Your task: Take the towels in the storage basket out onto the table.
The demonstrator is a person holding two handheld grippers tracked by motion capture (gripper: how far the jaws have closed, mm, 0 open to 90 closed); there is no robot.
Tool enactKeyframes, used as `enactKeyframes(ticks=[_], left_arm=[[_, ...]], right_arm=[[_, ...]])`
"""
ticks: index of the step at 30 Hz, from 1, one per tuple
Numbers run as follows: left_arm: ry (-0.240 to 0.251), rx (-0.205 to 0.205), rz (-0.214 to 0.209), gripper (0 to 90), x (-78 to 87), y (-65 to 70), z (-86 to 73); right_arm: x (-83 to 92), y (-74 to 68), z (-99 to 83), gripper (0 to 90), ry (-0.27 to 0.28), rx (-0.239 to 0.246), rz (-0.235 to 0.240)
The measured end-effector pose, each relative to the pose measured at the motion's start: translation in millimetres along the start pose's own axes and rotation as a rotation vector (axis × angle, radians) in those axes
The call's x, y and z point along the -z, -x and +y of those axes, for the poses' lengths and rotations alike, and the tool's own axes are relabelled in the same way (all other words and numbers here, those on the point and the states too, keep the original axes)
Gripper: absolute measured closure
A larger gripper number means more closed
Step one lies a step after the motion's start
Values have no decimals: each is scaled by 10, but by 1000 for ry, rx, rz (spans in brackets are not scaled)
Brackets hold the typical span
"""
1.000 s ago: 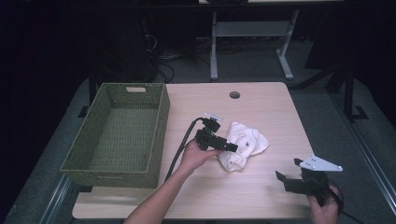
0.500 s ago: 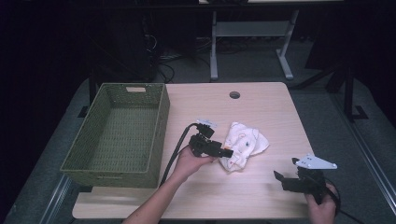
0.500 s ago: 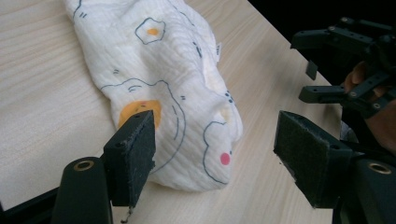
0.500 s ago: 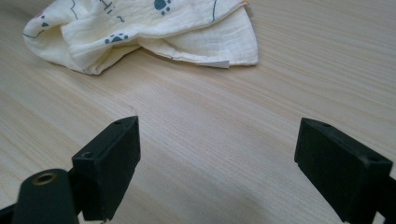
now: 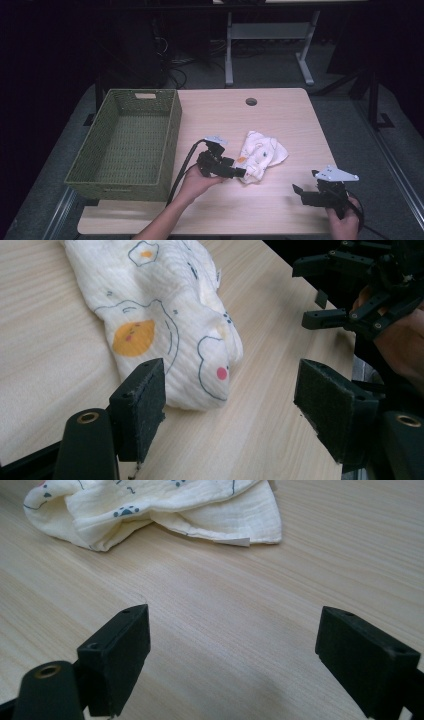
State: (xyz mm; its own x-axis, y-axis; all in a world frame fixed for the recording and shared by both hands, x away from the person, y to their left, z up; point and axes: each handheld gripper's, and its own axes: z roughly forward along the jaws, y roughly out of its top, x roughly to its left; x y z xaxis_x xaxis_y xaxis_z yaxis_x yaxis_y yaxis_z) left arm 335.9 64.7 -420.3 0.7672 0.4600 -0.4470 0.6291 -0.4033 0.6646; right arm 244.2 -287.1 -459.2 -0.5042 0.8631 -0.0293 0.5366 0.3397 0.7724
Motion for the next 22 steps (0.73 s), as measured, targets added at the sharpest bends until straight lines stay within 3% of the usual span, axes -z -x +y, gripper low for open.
enactKeyframes(ticks=[17,22], left_arm=[[11,-9,-16,279,175,110,-410],[20,-35,2,279,242,163,-550]], right_arm=[[2,-3,-19,140,-6,1,-1],[1,-6,-29,140,-4,20,-3]])
